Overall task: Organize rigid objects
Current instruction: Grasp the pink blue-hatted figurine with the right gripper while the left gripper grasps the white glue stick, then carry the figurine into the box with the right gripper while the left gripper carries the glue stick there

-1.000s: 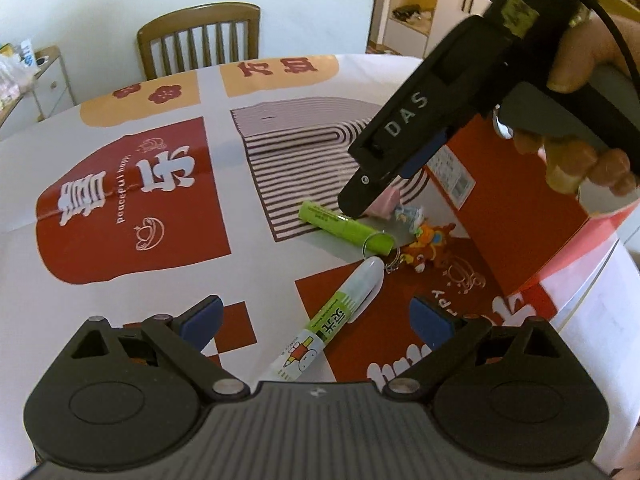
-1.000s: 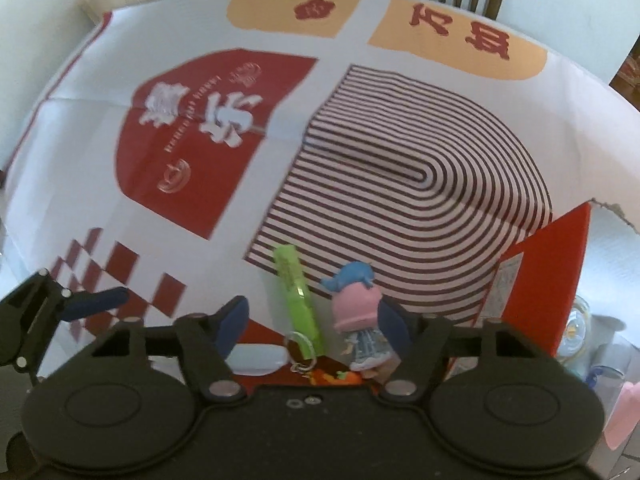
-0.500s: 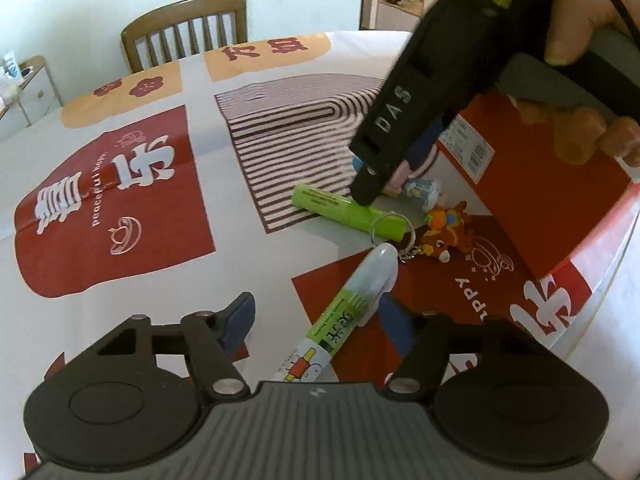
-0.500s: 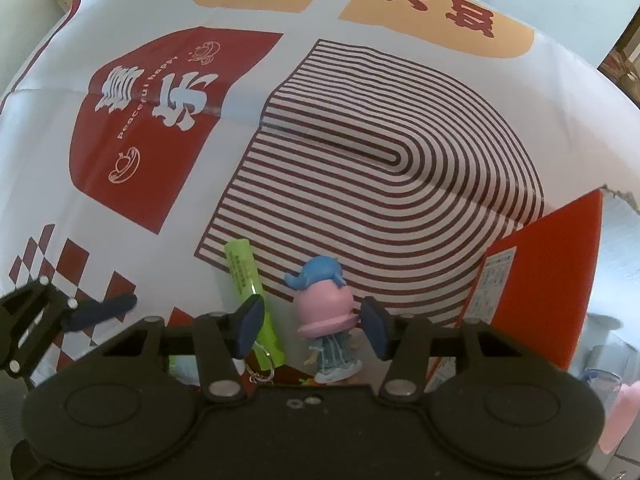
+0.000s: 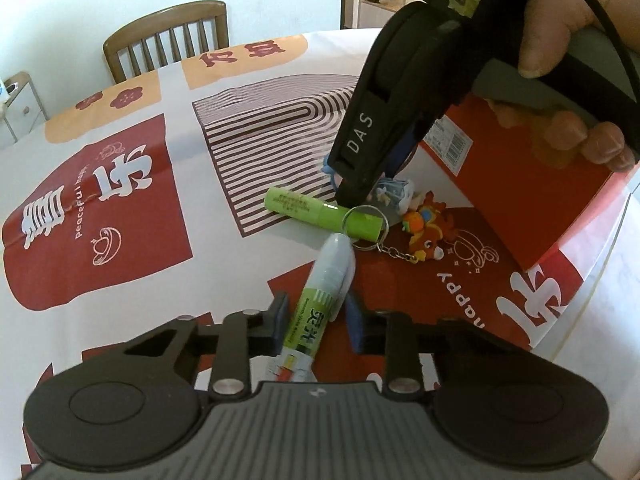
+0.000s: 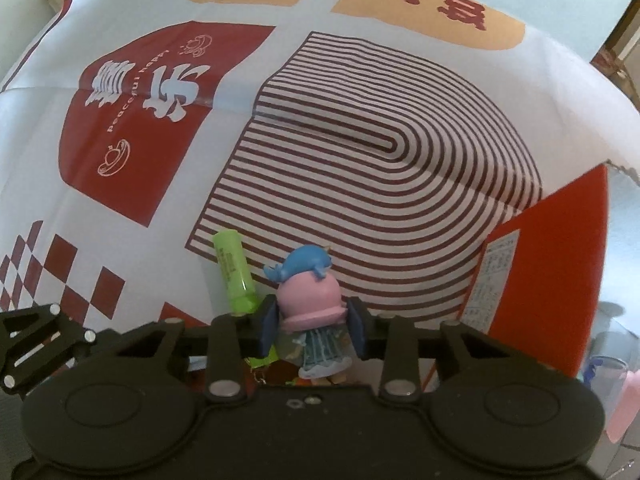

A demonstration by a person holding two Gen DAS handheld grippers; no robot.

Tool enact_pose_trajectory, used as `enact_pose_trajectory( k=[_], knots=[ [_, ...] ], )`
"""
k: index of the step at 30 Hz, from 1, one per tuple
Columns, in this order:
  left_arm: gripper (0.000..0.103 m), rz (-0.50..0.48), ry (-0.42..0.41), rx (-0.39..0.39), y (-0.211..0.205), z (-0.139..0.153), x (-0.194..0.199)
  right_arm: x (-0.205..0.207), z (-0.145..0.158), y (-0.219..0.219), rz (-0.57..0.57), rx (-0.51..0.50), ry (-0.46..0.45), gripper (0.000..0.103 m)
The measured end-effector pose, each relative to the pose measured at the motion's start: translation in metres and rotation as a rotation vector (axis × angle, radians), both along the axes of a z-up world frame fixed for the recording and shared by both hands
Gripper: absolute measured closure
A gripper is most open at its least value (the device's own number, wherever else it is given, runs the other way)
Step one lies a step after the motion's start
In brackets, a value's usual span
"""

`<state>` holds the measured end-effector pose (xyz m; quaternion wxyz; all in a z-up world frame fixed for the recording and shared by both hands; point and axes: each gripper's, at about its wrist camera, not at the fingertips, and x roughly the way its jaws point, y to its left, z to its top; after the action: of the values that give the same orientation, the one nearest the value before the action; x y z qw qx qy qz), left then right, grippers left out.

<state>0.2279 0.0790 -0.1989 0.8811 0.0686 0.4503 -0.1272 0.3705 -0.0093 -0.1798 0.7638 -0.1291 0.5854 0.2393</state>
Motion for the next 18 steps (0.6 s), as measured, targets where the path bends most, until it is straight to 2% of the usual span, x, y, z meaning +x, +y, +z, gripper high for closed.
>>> enact_pose_trajectory(
  k=[1,11,18],
  knots=[
    [0.082,0.006,0.003,-0.002,0.0,0.001,0.0,-0.002,0.002,0.0,0.001,0.003,-0.007,0.068],
    [0.082,0.108,0.017,-0.078,0.018,0.017,-0.001,-0.025,0.042,-0.015,0.021,0.091,-0.052,0.068],
    [0.082,0.156,0.01,-0.118,0.025,0.043,-0.009,-0.05,0.075,-0.028,0.062,0.143,-0.078,0.068]
  ],
)
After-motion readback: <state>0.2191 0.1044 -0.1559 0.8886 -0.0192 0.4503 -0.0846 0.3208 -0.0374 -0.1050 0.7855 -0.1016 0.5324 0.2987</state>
